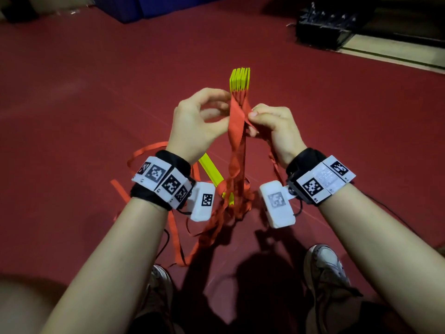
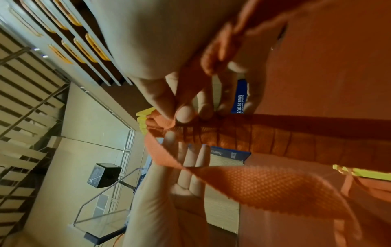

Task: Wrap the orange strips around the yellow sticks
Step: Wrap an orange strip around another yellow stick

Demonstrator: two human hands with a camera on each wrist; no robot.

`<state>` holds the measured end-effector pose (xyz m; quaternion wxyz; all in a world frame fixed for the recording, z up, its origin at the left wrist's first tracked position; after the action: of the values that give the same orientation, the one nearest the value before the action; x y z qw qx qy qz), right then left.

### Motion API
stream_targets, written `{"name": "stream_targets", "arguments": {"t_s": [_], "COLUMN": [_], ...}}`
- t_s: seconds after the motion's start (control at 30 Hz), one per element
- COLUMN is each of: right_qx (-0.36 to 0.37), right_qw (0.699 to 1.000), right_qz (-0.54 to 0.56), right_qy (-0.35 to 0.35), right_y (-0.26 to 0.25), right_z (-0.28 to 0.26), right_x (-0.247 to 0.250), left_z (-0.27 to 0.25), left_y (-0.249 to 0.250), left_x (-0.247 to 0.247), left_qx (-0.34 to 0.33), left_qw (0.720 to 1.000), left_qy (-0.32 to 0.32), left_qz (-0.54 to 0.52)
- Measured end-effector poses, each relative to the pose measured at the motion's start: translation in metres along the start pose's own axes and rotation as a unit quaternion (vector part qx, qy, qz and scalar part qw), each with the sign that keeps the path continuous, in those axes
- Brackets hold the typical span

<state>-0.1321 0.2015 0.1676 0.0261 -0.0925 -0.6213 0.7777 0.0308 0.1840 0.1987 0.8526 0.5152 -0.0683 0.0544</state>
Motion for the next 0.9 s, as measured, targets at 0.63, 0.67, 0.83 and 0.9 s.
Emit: {"name": "stream_targets", "arguments": {"t_s": [0.63,0.67,0.83,0.9], "right_qx": [-0.024,-0.030,0.094,0.207], "right_qw": [0.999,0.998,0.941,0.907], "right_qz": [-0.044,-0.047,-0.325,-0.354], "right_qy": [-0.013,-0.013,0.009,0.093], "right_y": [0.001,0.001,-0.020,-0.045], "right_z": [-0.007,-0.006,0.002,-0.006], "right_x": [-0.021,-0.021,-0.012,-0.005], "left_z": [-0.008,-0.008,-0.010,-0.009], "left_y": [-0.004,-0.004,-0.001,-0.004], "left_x": [0.004,0.003,0.006,0.009], "left_qx": [0.057,0.050,0.001,0.001], "left_qw": [0.993,0.994,0.996,0.994], "left_qy": [0.015,0.025,0.085,0.103], "left_qz": [-0.099,-0.089,-0.037,-0.028]}}
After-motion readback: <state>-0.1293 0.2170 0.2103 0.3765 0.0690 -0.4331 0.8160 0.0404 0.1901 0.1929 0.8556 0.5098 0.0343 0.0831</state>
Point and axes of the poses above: each hand's wrist, its own z-axis towards the middle knuckle, its own x-axis out of the back of the hand, y = z × x, the point moved 7 cm from there along z, towards the middle knuckle, and after that the axes turned 8 degrees about y, right-handed, at the moved point
